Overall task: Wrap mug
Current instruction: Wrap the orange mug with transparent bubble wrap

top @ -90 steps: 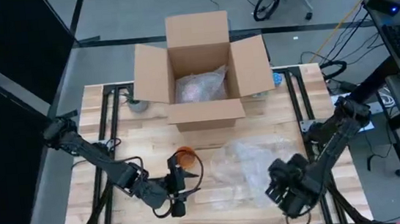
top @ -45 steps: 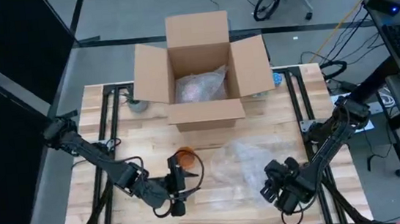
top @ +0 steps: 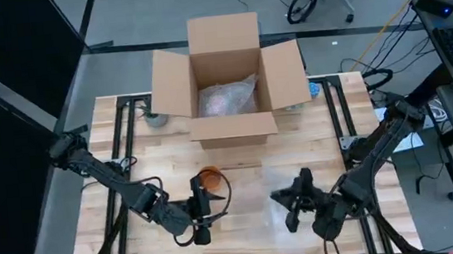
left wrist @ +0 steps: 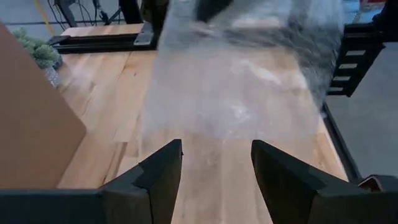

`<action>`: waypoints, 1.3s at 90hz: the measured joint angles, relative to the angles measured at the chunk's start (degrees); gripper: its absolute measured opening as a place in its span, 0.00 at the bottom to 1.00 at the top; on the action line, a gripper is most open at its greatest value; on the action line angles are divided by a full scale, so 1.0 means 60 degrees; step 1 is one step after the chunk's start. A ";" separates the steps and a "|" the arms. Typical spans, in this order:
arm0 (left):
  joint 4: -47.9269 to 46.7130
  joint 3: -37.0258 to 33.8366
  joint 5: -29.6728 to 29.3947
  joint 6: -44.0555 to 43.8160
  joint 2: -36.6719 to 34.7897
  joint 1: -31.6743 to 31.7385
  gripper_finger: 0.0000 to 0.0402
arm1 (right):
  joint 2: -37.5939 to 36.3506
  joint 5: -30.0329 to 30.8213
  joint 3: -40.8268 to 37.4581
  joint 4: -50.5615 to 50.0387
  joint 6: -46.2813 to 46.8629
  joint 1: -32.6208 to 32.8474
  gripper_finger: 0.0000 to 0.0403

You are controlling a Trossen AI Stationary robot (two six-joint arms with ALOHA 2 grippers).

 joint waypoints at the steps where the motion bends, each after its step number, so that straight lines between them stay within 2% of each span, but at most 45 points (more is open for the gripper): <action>1: 0.0012 0.0000 0.0000 0.0000 0.0000 0.0002 0.45 | 0.0000 -0.0002 0.0000 0.0083 -0.0070 -0.0070 0.10; 17: 0.0159 0.0000 0.0000 0.0009 0.0000 0.0007 0.45 | 0.0290 -0.0175 -0.0007 0.1397 -0.1177 -0.1364 0.11; 26: 0.0256 0.0000 0.0024 0.0012 0.0004 0.0006 0.45 | 0.0402 -0.0830 -0.0007 0.2017 -0.2210 -0.2090 0.11; 41: 0.0449 0.0000 0.0676 0.0265 0.0003 0.0009 0.45 | 0.0441 -0.1586 -0.0011 0.2811 -0.3448 -0.2921 0.11; 54: 0.0127 0.0000 0.0658 0.0266 0.0004 0.0253 0.45 | 0.0441 -0.1902 -0.0011 0.2941 -0.3943 -0.2931 0.11; 67: -0.0078 0.0000 0.0233 -0.0013 0.0003 0.0547 0.45 | 0.0441 -0.2072 -0.0011 0.2869 -0.3948 -0.2664 0.11; 80: -0.0136 0.0000 0.0372 -0.0308 0.0212 0.0853 0.45 | 0.0441 -0.2090 -0.0011 0.2852 -0.3922 -0.2598 0.11; 97: -0.0155 0.0000 0.1132 -0.0310 0.0853 0.0785 0.45 | 0.0441 -0.2047 -0.0011 0.2928 -0.3901 -0.2988 0.11; 117: -0.0212 -0.0011 0.0818 -0.0336 0.0841 0.0307 0.45 | 0.0441 -0.2066 -0.0011 0.2857 -0.4095 -0.3286 0.11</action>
